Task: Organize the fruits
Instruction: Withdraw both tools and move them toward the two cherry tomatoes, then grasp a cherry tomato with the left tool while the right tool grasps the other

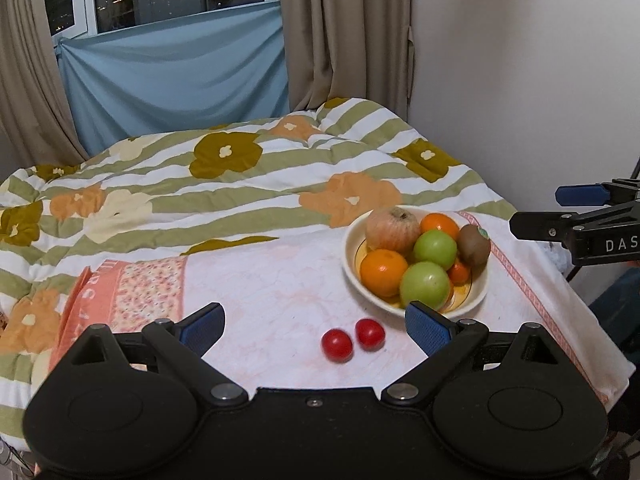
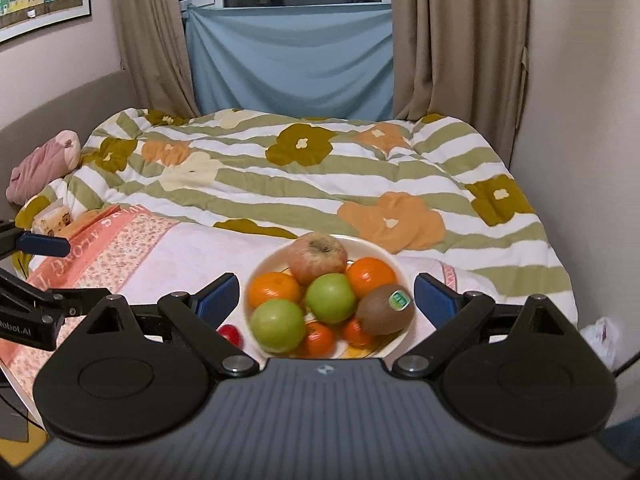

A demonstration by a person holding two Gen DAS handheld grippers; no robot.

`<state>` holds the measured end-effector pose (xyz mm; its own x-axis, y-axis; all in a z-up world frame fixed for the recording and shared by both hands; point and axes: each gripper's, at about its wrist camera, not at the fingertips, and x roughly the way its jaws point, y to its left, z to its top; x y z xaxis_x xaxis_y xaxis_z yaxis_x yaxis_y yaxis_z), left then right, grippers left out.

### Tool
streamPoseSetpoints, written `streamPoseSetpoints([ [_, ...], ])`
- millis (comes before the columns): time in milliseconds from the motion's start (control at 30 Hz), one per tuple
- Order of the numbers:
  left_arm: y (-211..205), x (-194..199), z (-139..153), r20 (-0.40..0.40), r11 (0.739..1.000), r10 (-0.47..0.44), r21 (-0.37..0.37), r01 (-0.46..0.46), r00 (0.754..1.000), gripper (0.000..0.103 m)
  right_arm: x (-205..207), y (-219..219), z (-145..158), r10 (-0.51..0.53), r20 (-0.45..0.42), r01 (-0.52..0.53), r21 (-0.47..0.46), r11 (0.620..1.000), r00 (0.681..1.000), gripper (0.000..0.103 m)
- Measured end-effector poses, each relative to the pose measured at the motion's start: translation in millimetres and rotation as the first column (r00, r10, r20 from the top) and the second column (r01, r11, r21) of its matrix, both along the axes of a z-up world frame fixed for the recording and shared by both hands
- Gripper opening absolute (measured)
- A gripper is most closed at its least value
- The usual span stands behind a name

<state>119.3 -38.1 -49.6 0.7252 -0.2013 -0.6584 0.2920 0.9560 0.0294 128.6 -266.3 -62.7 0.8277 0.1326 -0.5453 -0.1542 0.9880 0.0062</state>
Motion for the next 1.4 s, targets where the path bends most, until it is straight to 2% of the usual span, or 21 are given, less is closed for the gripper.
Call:
streamPoseSetpoints([
  [167, 22.8, -4.3, -10.9, -0.02, 1.0, -0.011, -0.015, 0.01, 1.0, 0.099, -14.1, 30.5, -8.4, -0.02, 0.014, 0.02, -0.011, 1.0, 1.0, 0.103],
  [400, 36.6, -1.9, -35.8, -0.046, 0.997, -0.073, -0.026, 0.072, 0.996, 0.099, -19.4, 64.4, -36.7, -0.047, -0.04, 0.047, -0.003, 0.999, 0.998, 0.103],
  [567, 29.8, 9.1, -61.1, -0.05, 0.986, -0.167, -0.02, 0.166, 0.985, 0.098, -16.1, 73.4, -63.6, -0.081, -0.079, 0.083, 0.02, 0.996, 0.994, 0.103],
  [667, 21.3, 17.8, -77.8, -0.037, 0.969, -0.245, 0.006, 0.246, 0.969, 0.095, -13.4, 76.6, -81.7, -0.102, -0.102, 0.105, 0.024, 0.994, 0.989, 0.103],
  [867, 4.5, 44.8, -109.3, -0.035, 0.929, -0.364, 0.057, 0.366, 0.931, 0.083, -1.8, 77.0, -109.7, -0.142, -0.139, 0.146, 0.022, 0.989, 0.98, 0.103],
  [933, 1.4, 54.0, -117.8, -0.046, 0.916, -0.394, 0.06, 0.396, 0.918, 0.074, 3.2, 77.5, -118.4, -0.151, -0.158, 0.156, 0.019, 0.988, 0.976, 0.103],
  [1000, -0.9, 60.9, -124.1, -0.049, 0.906, -0.415, 0.071, 0.418, 0.908, 0.073, 7.0, 78.3, -123.5, -0.152, -0.167, 0.158, 0.022, 0.987, 0.974, 0.103],
  [1267, -11.9, 74.8, -138.1, -0.075, 0.879, -0.465, 0.082, 0.47, 0.882, 0.058, 18.3, 76.0, -132.7, -0.176, -0.189, 0.184, 0.03, 0.982, 0.966, 0.103],
  [1400, -14.5, 74.2, -140.2, -0.077, 0.872, -0.478, 0.072, 0.484, 0.875, 0.044, 20.6, 75.9, -134.7, -0.183, -0.198, 0.193, 0.03, 0.981, 0.963, 0.103],
])
